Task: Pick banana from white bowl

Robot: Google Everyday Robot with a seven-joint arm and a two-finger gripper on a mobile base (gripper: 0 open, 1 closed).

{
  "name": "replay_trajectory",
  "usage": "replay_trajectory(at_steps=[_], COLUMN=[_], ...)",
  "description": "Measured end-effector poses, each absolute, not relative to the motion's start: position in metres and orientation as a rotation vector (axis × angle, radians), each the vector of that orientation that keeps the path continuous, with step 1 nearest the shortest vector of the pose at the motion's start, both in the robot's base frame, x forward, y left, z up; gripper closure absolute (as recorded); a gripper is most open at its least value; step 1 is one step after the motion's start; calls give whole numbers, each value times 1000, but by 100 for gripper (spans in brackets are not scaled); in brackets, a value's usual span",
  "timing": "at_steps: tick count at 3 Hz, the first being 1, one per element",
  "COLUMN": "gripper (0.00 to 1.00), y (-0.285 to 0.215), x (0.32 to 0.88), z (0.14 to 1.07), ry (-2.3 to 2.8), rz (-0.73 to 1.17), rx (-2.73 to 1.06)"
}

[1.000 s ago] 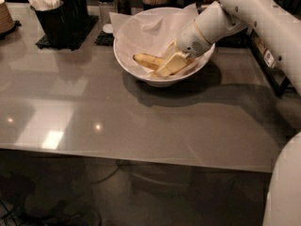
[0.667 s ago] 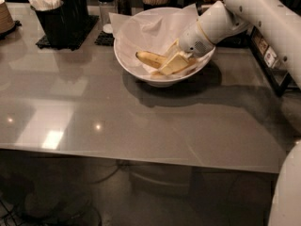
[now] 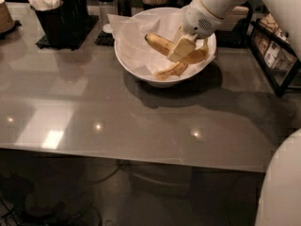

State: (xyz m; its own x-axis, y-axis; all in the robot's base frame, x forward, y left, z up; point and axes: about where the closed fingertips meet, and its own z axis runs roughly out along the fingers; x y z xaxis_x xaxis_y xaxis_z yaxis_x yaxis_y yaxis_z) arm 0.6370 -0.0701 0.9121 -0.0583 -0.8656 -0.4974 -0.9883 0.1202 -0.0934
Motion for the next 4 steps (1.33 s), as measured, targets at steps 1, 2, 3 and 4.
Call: replay_trajectory(at_steps=[1,2,3,4], gripper=[100,100,100,100], y=[-76,-86,-90,-75], x=[620,600,572,537], z=[935,951,948,934], ry=[2036,2095,2057,1881], rz=[302,265,360,544], rx=[-1880,-1869,-1818,-1742])
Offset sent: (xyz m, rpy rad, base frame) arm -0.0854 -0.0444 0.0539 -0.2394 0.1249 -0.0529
